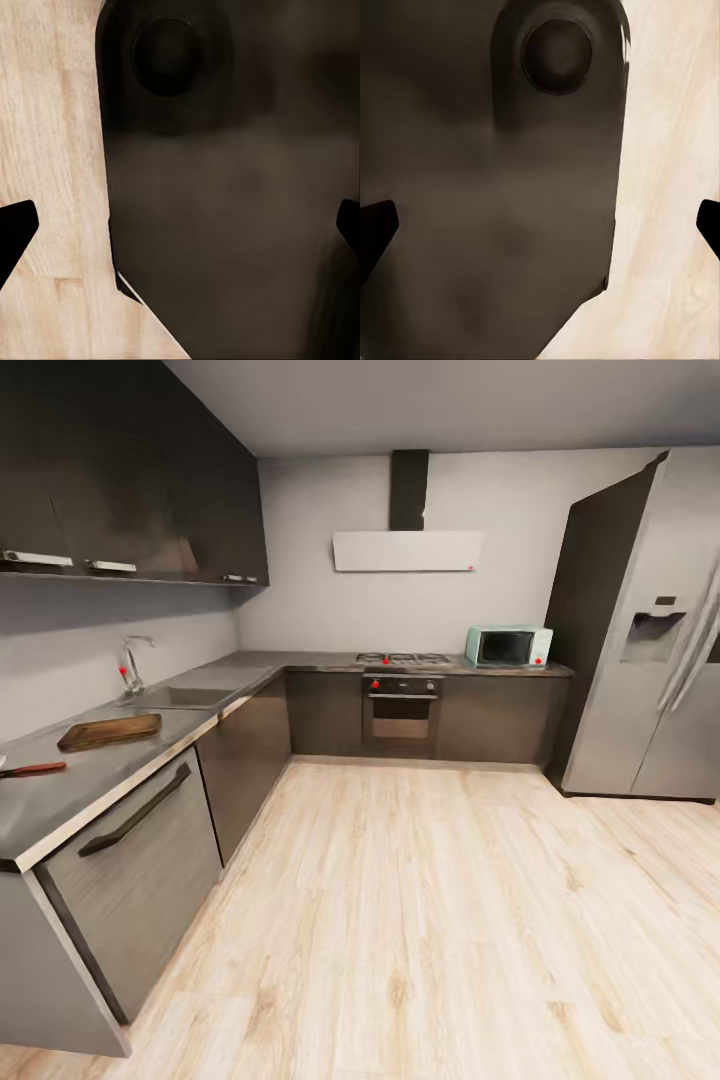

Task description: In the kitchen, take the Vidalia onion out of the sink, dice it on the chopping board with the paring knife, put the diced onion into the bowl on the countertop, then place both the paring knife and the chopping board into the sink.

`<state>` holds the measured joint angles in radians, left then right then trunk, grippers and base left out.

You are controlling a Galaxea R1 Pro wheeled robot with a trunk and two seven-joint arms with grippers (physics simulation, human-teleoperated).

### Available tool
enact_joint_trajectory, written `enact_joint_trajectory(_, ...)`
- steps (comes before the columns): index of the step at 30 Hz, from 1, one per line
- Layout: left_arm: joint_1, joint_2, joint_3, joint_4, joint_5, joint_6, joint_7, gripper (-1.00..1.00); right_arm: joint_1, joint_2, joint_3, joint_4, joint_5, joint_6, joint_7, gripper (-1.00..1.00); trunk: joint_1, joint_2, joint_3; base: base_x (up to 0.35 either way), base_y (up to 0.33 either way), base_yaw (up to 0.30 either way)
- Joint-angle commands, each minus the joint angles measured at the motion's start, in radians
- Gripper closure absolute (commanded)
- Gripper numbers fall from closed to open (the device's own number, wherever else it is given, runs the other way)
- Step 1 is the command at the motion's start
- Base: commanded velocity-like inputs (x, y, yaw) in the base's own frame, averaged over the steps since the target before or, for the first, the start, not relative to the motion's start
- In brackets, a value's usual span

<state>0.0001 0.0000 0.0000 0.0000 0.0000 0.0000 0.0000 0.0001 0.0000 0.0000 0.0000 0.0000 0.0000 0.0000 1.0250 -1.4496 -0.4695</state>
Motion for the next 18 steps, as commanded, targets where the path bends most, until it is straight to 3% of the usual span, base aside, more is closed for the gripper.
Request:
enact_joint_trajectory(1,-0.003,0.004,0.002,0.002,-0.003,-0.002,-0.001,-1.00,-0.006,0.006,0.003,-0.006,0.002,0.005,-0.003,-1.00,0.000,0.000,0.000,0.000,0.000,0.000)
enact_joint_trajectory(11,-0.003,0.010,0.002,0.002,-0.002,-0.002,0.000,-1.00,-0.017,0.033,0.005,-0.025,0.002,0.004,-0.003,-1.00,0.000,0.000,0.000,0.000,0.000,0.000)
enact_joint_trajectory(18,-0.003,0.012,0.002,0.002,-0.002,-0.002,0.000,-1.00,-0.017,0.032,0.002,-0.029,0.002,-0.001,-0.003,-1.00,0.000,0.000,0.000,0.000,0.000,0.000)
